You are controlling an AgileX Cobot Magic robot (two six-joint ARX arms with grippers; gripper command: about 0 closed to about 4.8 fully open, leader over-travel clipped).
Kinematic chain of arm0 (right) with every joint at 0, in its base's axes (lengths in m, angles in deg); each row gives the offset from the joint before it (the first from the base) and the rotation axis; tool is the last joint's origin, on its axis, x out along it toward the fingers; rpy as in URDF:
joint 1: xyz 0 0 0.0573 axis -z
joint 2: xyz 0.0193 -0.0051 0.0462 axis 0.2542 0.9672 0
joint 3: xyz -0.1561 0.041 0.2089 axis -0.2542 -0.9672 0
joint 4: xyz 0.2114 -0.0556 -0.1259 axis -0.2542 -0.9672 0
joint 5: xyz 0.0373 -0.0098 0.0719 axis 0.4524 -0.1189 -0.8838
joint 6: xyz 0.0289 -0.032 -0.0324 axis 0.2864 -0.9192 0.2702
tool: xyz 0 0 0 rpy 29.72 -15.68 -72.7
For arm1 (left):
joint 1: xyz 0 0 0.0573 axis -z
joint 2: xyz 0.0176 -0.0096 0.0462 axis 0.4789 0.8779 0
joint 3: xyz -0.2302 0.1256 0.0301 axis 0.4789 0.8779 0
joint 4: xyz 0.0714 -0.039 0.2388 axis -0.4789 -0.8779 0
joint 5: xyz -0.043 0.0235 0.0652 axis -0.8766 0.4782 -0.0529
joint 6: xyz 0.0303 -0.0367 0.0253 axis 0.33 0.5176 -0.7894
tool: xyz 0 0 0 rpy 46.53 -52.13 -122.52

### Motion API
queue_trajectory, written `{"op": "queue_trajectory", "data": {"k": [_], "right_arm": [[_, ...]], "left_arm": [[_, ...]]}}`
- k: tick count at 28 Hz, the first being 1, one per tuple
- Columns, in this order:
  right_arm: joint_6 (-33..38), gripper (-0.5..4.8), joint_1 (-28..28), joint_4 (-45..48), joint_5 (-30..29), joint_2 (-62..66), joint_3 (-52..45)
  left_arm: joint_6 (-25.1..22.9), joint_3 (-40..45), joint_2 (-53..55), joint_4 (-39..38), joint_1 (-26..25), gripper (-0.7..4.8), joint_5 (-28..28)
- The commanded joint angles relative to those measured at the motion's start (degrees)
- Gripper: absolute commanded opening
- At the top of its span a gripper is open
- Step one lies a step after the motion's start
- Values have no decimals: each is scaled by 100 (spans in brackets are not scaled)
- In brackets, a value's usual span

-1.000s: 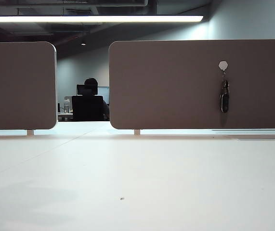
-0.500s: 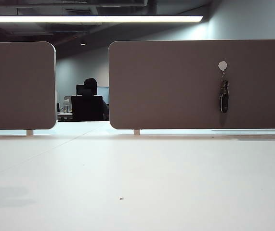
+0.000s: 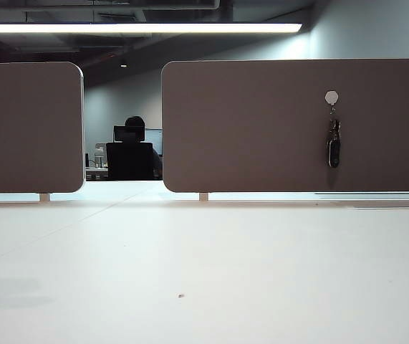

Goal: Hang the bunch of keys on the hook.

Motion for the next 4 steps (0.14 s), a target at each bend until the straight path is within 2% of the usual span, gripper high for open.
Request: {"op": "queue_trajectory", "data": {"k": [1,4], "right_arm": [[22,-4,2,57,2,0,-17],[22,-4,2,57,0,0,-17]], "left_arm": [[-7,26,2,-22,-7,-3,-22],[-7,26,2,-22,-7,-3,-22]]}}
